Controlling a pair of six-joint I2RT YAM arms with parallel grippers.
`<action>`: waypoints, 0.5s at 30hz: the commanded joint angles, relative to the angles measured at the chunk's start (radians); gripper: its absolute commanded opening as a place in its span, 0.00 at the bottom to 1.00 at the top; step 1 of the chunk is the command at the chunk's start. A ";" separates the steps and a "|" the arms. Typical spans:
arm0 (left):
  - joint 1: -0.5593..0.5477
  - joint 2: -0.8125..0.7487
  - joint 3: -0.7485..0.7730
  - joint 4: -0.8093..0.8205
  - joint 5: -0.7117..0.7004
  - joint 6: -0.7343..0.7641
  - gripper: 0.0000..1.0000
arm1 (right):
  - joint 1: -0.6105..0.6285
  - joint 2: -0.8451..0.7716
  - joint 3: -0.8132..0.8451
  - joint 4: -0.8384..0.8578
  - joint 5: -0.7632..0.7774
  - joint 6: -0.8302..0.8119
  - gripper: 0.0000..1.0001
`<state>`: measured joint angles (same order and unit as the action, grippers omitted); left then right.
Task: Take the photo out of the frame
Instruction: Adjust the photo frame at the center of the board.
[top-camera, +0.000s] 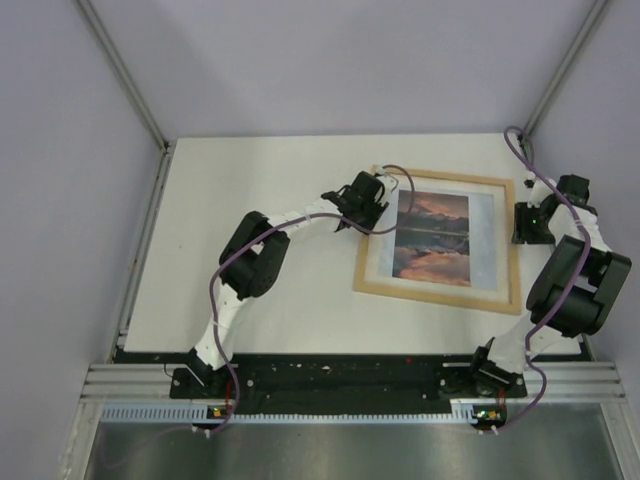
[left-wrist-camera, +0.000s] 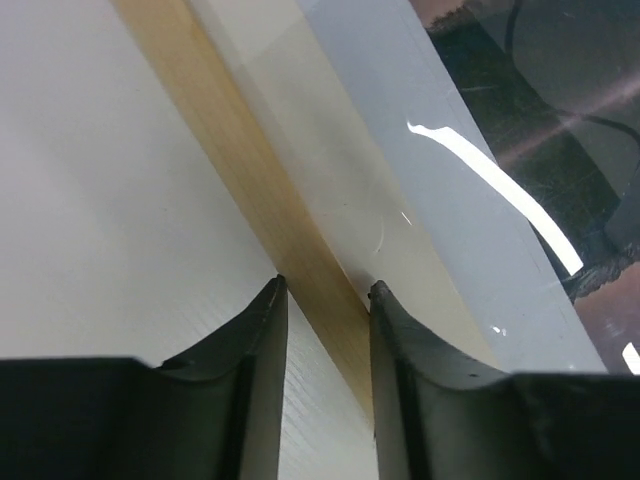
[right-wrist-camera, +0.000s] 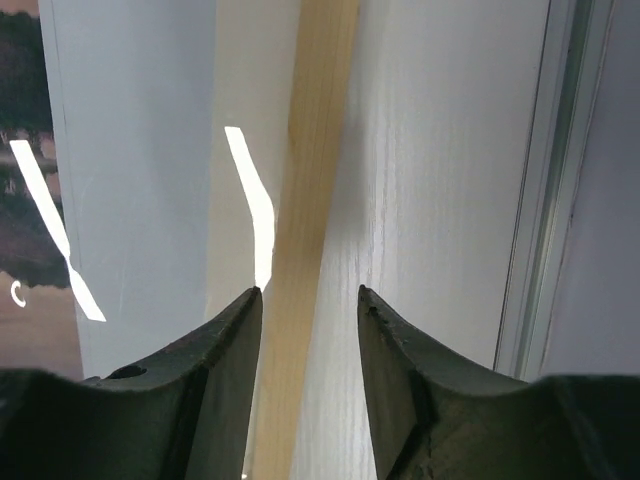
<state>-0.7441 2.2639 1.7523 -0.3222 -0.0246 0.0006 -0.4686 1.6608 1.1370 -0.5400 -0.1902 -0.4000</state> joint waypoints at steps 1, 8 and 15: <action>-0.001 0.016 0.030 -0.018 0.049 0.007 0.27 | -0.002 -0.003 0.003 0.029 0.006 0.006 0.40; -0.001 0.020 0.055 -0.046 0.040 0.026 0.13 | -0.002 -0.024 0.006 0.006 -0.009 0.009 0.57; -0.001 0.029 0.076 -0.077 -0.043 0.002 0.13 | -0.002 -0.078 -0.075 -0.090 -0.103 0.027 0.61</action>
<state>-0.7292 2.2826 1.8030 -0.3592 -0.0452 -0.0017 -0.4686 1.6508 1.1114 -0.5674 -0.2333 -0.3820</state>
